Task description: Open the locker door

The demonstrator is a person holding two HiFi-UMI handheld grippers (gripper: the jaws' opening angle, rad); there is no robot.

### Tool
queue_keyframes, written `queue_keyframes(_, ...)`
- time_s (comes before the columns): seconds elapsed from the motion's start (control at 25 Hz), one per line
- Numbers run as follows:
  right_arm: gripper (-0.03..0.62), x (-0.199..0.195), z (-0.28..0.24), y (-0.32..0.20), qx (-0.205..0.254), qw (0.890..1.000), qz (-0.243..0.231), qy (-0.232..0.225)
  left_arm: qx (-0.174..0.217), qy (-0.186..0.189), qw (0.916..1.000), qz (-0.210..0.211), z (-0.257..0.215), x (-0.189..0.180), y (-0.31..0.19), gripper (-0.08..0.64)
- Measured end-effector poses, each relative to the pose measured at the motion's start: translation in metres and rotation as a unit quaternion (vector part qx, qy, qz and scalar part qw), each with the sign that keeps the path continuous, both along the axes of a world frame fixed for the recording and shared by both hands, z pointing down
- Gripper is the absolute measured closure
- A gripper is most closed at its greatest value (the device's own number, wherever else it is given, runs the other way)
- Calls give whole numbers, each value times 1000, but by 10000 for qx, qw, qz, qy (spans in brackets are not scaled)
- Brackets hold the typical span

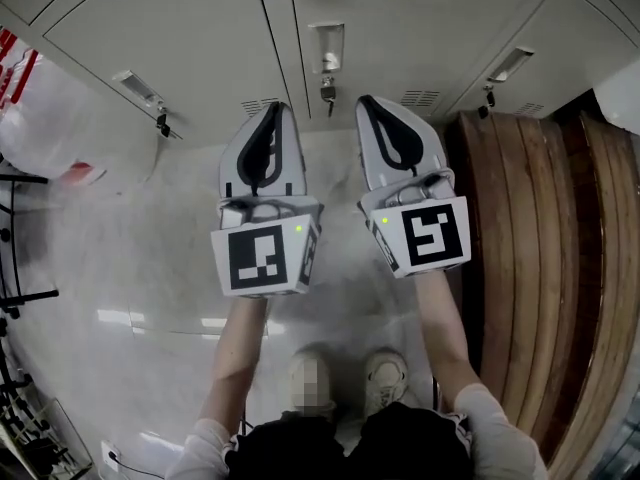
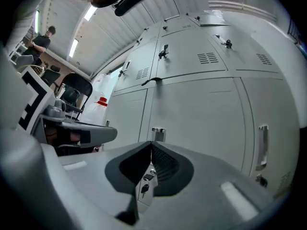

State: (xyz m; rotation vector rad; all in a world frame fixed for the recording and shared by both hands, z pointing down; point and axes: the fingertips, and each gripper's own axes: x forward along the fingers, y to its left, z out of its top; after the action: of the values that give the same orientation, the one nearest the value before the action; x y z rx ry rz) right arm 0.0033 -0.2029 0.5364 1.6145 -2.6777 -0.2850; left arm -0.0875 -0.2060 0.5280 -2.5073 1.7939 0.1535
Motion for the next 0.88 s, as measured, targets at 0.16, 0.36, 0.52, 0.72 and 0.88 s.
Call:
queue_keyframes(0.16, 584, -15, 7, -1, -50, 9997, -121, 185, -235, 269, 9993, -105, 12, -7, -4, 538)
queue_keyframes(0.36, 463, -28, 10, -21, -270, 9989, -234, 301, -499, 579, 9970, 98, 20, -13, -6, 537)
queue_keyframes(0.52, 426, -40, 10, -49, -401, 9980, -359, 326, -489, 619, 9969, 59, 17, -21, -5, 537)
queue_keyframes(0.72, 423, -43, 20, -73, -604, 9974, -144, 377, -513, 702, 9962, 100, 14, -30, -3, 537)
queue_keyframes(0.88, 423, -45, 30, -82, -844, 9961, -151, 228, -543, 789, 9954, -5, 16, -46, 0, 537)
